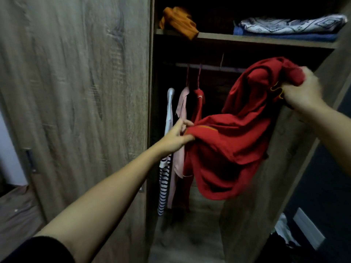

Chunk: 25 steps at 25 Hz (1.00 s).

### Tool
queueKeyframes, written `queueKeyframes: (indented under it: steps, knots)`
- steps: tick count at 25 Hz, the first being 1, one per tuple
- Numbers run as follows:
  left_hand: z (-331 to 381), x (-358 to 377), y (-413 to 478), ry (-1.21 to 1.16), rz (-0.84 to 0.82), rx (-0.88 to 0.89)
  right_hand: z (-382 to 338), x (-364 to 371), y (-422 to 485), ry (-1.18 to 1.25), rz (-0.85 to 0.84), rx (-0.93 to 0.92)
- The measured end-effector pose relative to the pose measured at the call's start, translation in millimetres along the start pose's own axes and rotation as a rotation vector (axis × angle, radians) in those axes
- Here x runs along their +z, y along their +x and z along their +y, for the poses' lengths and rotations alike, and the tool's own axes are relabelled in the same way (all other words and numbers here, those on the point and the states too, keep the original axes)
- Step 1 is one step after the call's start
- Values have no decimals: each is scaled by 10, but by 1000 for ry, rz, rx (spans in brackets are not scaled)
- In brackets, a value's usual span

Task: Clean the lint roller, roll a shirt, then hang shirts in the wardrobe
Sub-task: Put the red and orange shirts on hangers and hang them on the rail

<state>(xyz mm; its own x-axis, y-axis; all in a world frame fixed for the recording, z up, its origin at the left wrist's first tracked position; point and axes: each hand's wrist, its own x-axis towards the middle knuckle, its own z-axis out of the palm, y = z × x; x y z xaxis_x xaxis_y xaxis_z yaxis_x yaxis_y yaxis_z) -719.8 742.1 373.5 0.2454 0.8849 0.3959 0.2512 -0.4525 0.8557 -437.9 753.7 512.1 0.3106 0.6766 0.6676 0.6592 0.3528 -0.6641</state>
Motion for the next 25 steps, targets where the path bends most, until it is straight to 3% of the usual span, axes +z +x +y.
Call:
queueKeyframes:
  steps: [2, 4, 8, 11, 13, 18, 21, 25]
  knots:
    - [168, -165, 141, 44, 259, 123, 77, 46, -93, -71, -114, 50]
    - [327, -269, 268, 151, 395, 170, 152, 133, -194, -105, -253, 110]
    - [541, -179, 379, 29, 335, 106, 411, 398, -360, -422, -673, 115]
    - [590, -59, 462, 18, 341, 53, 398, 497, -533, -551, -867, 132]
    - [635, -35, 513, 110, 331, 69, 331, 530, -546, -609, -805, 40]
    - [706, -46, 552, 397, 249, 186, 135, 659, -634, -336, -552, -106]
    - [594, -50, 511, 487, 174, 176, 104, 764, -750, -139, -550, -117]
    - [496, -131, 484, 420, 198, 146, 47, 902, -836, 15, -593, -176]
